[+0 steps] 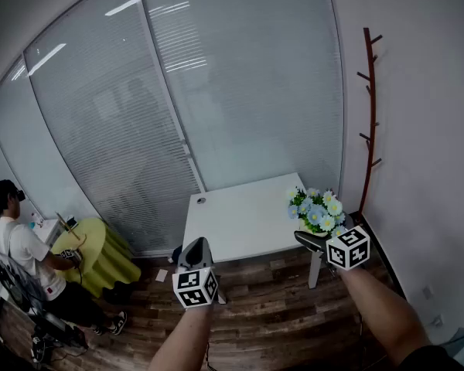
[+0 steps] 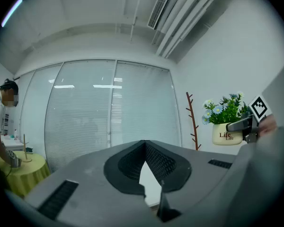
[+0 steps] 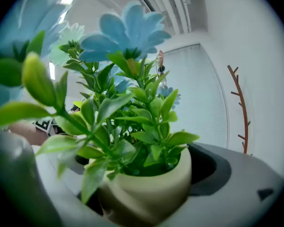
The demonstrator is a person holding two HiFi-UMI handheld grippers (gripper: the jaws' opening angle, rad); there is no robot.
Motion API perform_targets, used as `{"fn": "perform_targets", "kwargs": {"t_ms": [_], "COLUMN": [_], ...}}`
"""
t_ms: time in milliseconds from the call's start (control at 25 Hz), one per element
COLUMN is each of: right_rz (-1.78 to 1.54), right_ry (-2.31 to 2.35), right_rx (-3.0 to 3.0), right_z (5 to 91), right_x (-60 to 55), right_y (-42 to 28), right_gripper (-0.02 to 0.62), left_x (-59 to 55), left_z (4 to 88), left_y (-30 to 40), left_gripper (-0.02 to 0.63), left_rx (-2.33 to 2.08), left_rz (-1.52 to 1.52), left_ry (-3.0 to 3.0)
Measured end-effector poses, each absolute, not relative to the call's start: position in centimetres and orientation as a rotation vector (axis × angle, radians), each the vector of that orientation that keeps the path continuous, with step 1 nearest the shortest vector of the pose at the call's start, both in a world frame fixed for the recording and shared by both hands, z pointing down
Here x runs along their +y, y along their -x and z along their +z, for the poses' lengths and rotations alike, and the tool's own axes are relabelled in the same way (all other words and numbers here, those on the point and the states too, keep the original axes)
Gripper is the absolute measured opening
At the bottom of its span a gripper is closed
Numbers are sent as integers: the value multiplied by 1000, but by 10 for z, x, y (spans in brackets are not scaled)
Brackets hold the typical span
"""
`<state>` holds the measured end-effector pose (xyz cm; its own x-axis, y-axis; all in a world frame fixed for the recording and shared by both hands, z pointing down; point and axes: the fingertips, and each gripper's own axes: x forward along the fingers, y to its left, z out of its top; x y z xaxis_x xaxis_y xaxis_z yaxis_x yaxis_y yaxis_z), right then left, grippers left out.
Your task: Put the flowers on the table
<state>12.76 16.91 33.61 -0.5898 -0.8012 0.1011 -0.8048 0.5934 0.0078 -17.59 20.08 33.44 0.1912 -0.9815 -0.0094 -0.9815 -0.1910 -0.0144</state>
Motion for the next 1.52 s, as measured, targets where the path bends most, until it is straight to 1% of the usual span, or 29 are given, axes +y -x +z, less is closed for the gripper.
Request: {"fn": "perform_targets", "kwargs": {"t_ms": [160,360,640,840,960,1200,1520], "right_rz": [47,52,69,62,75,102,107], "right_ry": [-1375,-1357,-1335,-1323,-1328,-1344,-1443], "right_rx": [-2706,-2715,-2729,-2749,-2747,-2736,-2719], "right_z": [335,339,339,340,344,355,355], "right_x": [166,162,158,147,141,102,47], "right_y": [-139,-152,-150,-161,-161,-180,-174], "right_gripper": [563,562,561,562,562,561,561], "left_x": [197,196,194,192,192,150,77], "left_z": [326,328,336,337,343,361,363], "left_y": [162,149,139,111,112,95,117], "left_gripper": [5,5,5,5,5,5,5], "left_rx": [1965,1971,1994,1957,1946,1944,1925], "left_rz": [17,-27,-69,-87,-108,-149,-86], "left_ry": [2406,2394,2367,2355,2360,2382,2416]}}
